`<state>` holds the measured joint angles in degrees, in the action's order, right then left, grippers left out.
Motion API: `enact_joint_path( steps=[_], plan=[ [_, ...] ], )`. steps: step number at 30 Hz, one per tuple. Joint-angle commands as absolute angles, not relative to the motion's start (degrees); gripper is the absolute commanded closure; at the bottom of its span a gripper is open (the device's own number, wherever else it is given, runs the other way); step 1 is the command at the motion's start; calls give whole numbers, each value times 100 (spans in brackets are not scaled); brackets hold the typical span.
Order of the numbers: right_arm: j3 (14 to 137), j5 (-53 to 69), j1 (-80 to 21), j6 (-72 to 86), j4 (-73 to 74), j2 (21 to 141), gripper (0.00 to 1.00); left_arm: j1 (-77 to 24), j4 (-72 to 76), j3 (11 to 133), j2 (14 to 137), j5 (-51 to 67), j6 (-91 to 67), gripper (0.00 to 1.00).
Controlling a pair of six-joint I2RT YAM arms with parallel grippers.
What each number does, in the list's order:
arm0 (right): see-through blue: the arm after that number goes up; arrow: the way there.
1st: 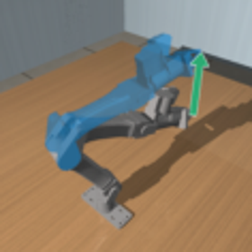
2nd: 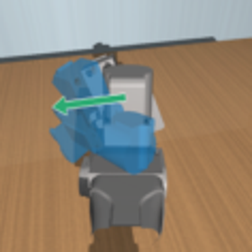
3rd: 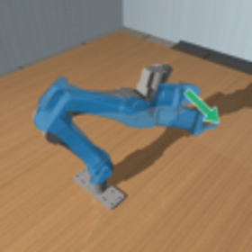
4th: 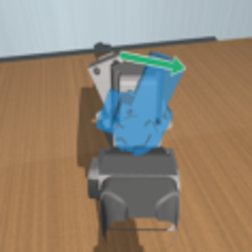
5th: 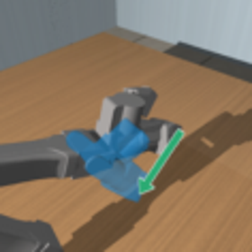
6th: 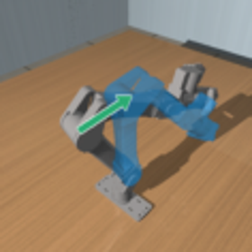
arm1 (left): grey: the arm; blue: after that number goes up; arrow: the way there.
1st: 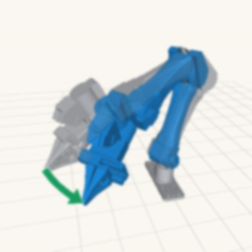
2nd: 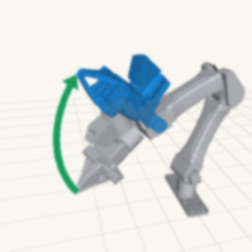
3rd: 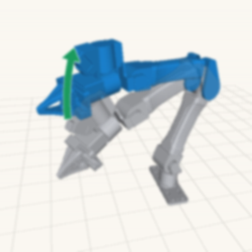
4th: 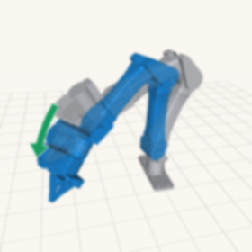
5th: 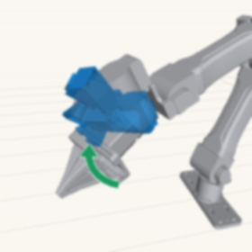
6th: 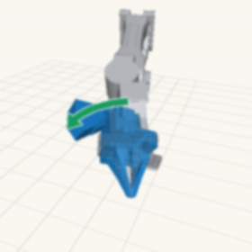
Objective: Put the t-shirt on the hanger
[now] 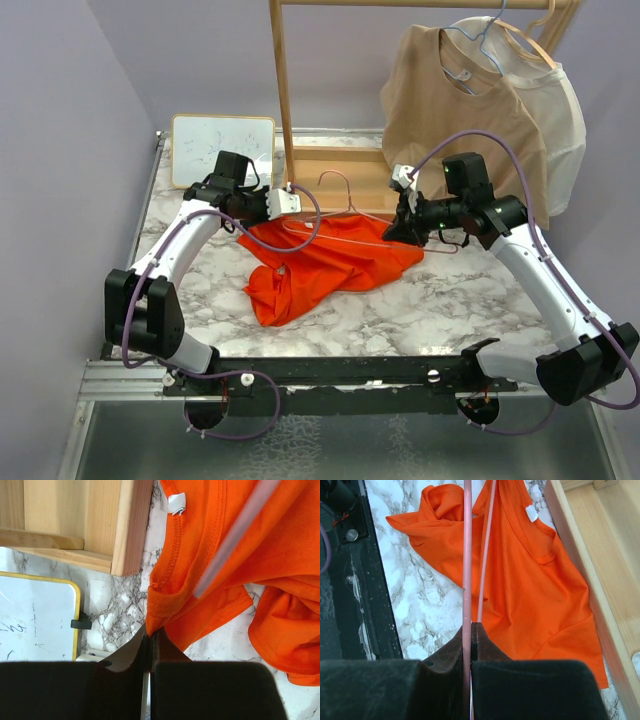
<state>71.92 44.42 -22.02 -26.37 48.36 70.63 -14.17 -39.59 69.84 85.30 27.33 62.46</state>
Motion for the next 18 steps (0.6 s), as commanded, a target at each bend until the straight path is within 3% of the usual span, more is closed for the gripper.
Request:
enact_joint_path(
  steps=[1,18],
  plan=[
    [7222,4749,-2215,-2718,4847,7061,99,-1361,-4094,7257,8593,3137,6125,100],
    [7187,3832,-2214,-2598,4109,7032,99,-1358,-4800,7463,8629,3460,6462,100]
  ],
)
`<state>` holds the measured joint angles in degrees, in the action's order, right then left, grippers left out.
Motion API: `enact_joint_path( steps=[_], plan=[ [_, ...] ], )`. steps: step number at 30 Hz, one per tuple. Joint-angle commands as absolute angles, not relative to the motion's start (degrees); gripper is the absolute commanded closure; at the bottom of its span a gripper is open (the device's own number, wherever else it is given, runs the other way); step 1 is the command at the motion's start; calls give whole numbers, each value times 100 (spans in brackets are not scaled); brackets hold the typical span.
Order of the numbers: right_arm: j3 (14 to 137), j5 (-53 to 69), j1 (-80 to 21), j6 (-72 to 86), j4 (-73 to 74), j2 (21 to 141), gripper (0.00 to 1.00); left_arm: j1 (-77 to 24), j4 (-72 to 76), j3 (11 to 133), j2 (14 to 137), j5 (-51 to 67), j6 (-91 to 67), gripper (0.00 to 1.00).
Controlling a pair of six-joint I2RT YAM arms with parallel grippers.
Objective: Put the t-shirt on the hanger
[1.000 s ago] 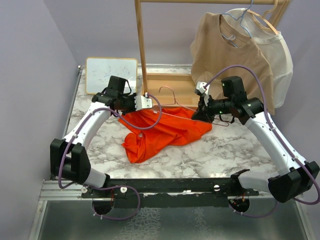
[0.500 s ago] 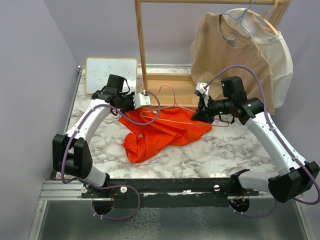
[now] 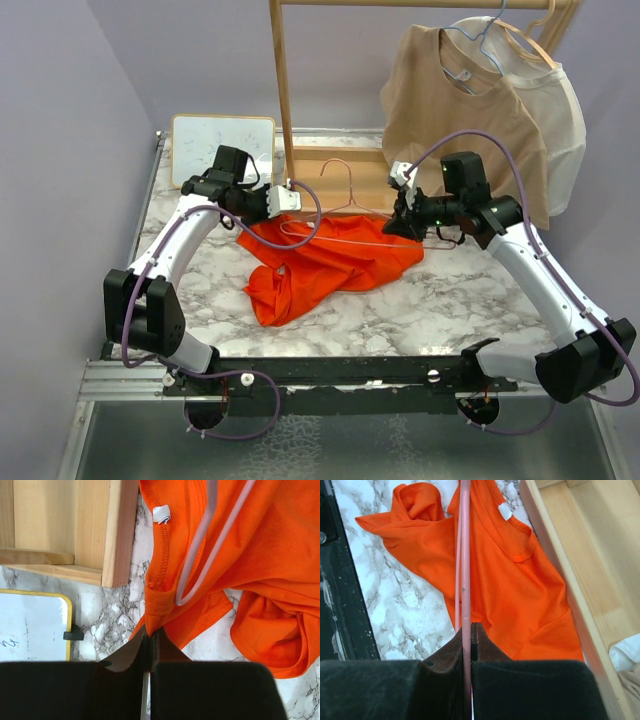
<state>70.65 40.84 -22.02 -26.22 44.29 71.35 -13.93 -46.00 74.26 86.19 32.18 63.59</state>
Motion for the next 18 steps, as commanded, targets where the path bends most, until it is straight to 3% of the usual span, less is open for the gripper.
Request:
enact_joint_path(
  steps=[1,18],
  plan=[
    [7189,3828,-2215,-2589,4105,7016,99,-1356,-4810,7469,8645,3455,6462,100],
    [7187,3626,-2204,-2683,4314,6770,99,-1355,-4813,7486,8790,3402,6513,100]
  ],
)
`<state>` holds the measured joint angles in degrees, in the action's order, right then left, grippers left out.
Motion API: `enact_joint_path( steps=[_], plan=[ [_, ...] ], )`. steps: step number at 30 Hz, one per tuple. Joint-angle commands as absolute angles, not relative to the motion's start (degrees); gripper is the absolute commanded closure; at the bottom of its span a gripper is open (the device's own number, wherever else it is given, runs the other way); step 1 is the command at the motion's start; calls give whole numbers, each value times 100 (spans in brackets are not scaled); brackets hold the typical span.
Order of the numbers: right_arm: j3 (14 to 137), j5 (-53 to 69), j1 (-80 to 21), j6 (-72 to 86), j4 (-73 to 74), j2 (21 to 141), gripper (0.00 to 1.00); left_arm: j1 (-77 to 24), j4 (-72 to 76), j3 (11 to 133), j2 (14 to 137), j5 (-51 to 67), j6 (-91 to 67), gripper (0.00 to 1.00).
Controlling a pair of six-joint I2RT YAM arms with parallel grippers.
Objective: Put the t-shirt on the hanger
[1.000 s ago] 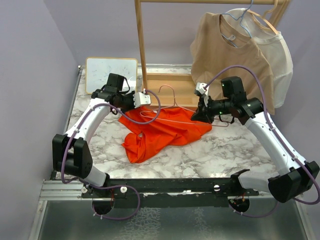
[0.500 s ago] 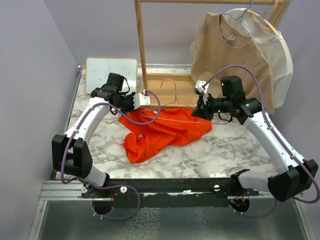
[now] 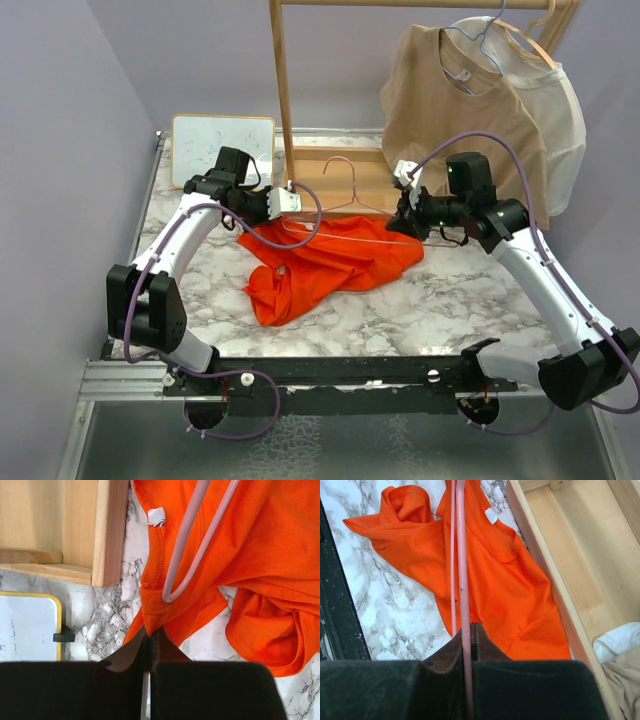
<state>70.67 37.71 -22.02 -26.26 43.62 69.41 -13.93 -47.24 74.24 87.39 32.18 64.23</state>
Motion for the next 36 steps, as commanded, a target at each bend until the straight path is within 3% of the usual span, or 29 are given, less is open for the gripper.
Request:
enact_joint_path(
  steps=[1,36],
  plan=[
    [7152,3628,-2201,-2689,4309,6770,99,-1358,-4819,7488,8797,3410,6519,100],
    [6941,3813,-2128,-2691,4305,6686,99,-1354,-4880,7491,8848,3480,6627,100]
  ],
)
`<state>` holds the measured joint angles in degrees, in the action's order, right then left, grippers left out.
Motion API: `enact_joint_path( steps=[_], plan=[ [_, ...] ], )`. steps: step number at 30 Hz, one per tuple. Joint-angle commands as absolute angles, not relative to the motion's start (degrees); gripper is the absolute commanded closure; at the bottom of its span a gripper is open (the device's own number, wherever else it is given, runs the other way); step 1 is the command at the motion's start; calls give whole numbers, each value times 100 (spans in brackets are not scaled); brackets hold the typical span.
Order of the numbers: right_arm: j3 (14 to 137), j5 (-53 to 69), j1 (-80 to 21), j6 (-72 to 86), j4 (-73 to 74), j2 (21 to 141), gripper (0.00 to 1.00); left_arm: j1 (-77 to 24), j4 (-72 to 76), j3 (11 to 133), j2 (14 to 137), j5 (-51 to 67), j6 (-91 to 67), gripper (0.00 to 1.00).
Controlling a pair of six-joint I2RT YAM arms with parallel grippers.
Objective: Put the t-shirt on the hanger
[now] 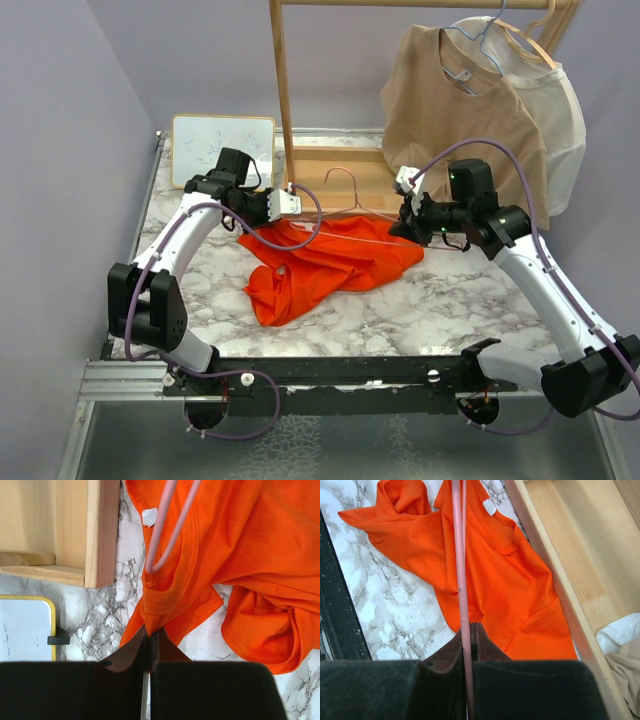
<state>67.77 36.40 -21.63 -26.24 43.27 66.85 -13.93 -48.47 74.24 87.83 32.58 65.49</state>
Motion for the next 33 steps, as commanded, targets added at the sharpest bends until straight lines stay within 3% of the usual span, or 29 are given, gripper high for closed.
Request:
enact_joint_path(
  steps=[1,33],
  plan=[
    [6939,3819,-2127,-2694,4328,6684,99,-1354,-4871,7489,8857,3480,6623,100],
    [6842,4014,-2126,-2684,4315,6732,99,-1353,-4913,7712,9213,3564,6529,100]
  ],
)
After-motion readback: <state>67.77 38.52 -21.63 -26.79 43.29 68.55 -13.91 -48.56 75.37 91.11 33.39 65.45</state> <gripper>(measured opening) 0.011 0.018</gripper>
